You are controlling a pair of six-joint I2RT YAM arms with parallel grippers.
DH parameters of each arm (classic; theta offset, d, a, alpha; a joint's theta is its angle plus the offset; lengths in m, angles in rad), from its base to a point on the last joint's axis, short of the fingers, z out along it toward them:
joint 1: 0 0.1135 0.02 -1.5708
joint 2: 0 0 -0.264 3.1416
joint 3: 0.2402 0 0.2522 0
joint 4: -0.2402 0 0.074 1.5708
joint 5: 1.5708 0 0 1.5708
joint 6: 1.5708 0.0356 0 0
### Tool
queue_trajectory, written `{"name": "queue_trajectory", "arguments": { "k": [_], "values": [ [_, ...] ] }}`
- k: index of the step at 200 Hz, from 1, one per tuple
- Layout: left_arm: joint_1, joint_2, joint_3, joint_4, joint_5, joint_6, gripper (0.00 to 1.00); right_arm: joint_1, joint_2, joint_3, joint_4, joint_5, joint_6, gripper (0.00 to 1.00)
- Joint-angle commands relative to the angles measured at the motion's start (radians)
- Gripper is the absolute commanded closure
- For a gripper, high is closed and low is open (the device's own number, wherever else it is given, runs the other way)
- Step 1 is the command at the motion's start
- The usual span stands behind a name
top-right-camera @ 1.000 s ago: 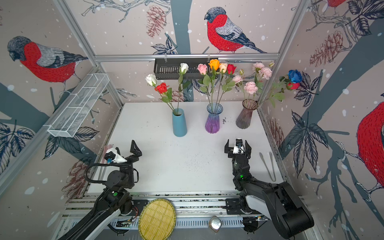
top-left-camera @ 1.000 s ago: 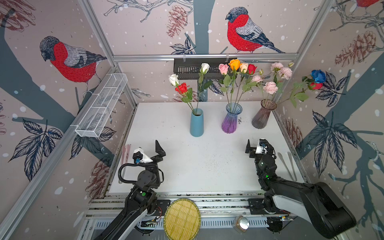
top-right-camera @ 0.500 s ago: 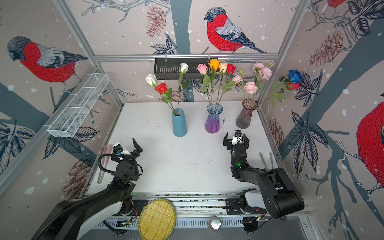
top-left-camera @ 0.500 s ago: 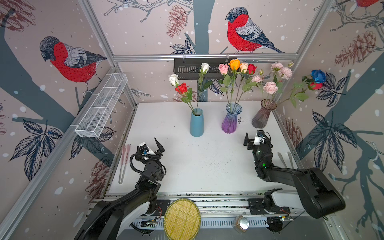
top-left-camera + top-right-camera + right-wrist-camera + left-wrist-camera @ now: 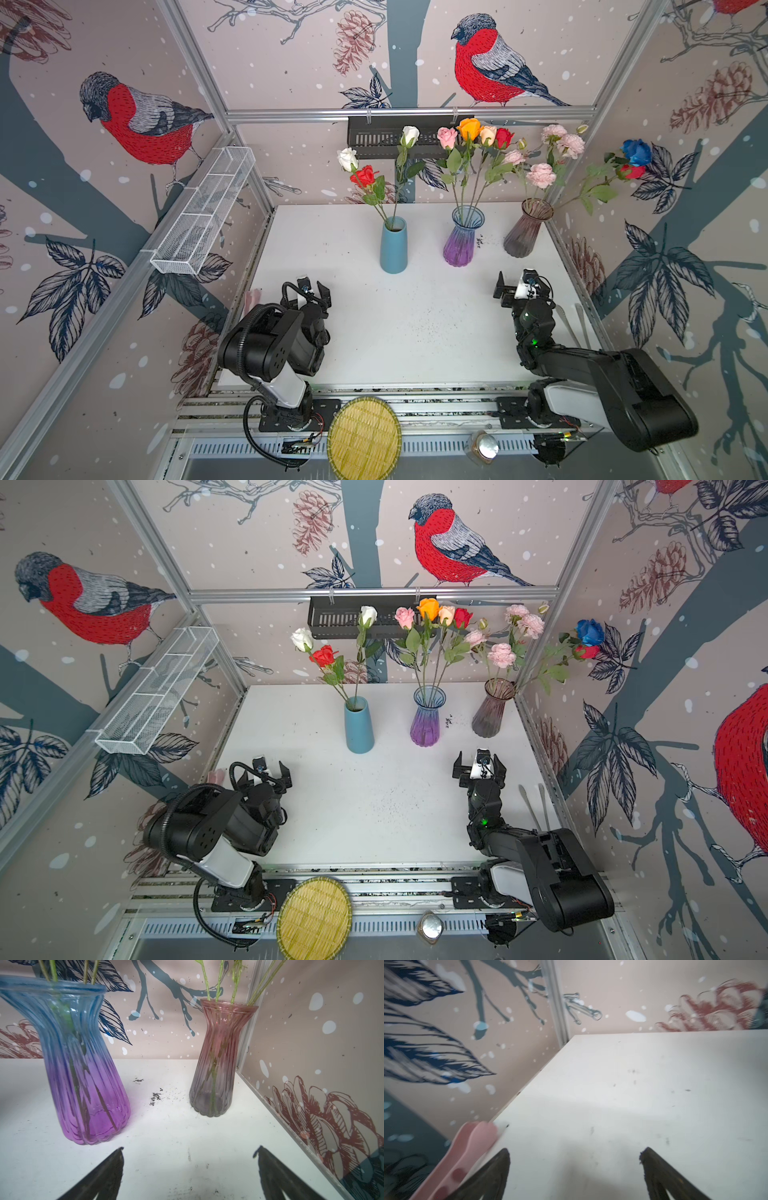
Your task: Arrange the flowers into the vase
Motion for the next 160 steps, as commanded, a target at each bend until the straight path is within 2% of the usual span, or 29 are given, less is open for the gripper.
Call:
{"name": "queue_trajectory", "arguments": {
  "k": [1, 11, 20, 27, 37, 45, 56, 63, 71, 78, 96, 160],
  "values": [
    [0.058, -0.031, 0.089, -0.053, 0.105, -0.061, 0.03, 0.013, 0.056, -0.001, 0.140, 0.000, -0.081, 0.01],
    [0.089, -0.028, 0.133, -0.129, 0.156, -0.080, 0.03, -0.007, 0.139, -0.041, 0.308, -0.005, -0.087, 0.01],
    [0.116, -0.048, 0.117, -0.140, 0.201, -0.102, 0.03, -0.020, 0.234, -0.071, 0.484, 0.074, -0.047, 0.01],
    [0.124, -0.043, 0.118, -0.129, 0.208, -0.102, 0.02, -0.061, 0.292, -0.088, 0.568, 0.045, -0.007, 0.01],
    [0.124, -0.041, 0.114, -0.114, 0.214, -0.097, 0.02, -0.074, 0.358, -0.072, 0.633, 0.029, -0.016, 0.01],
    [0.125, -0.043, 0.117, -0.130, 0.215, -0.098, 0.02, -0.071, 0.333, -0.050, 0.545, 0.039, -0.009, 0.01],
    [0.124, -0.040, 0.115, -0.118, 0.215, -0.097, 0.02, -0.101, 0.266, 0.035, 0.300, 0.004, 0.030, 0.01],
    [0.124, -0.043, 0.116, -0.124, 0.216, -0.097, 0.02, -0.145, 0.237, 0.107, 0.094, -0.064, 0.069, 0.01],
    [0.125, -0.041, 0.116, -0.119, 0.216, -0.097, 0.02, -0.207, 0.256, 0.166, 0.004, -0.172, 0.107, 0.01],
    [0.125, -0.041, 0.116, -0.120, 0.216, -0.096, 0.02, -0.224, 0.245, 0.151, 0.010, -0.202, 0.115, 0.01],
    [0.124, -0.040, 0.116, -0.119, 0.216, -0.097, 0.02, -0.206, 0.252, 0.153, 0.019, -0.156, 0.109, 0.01],
    [0.122, -0.042, 0.115, -0.122, 0.215, -0.097, 0.02, -0.182, 0.246, 0.141, 0.039, -0.108, 0.100, 0.01]
  ]
}}
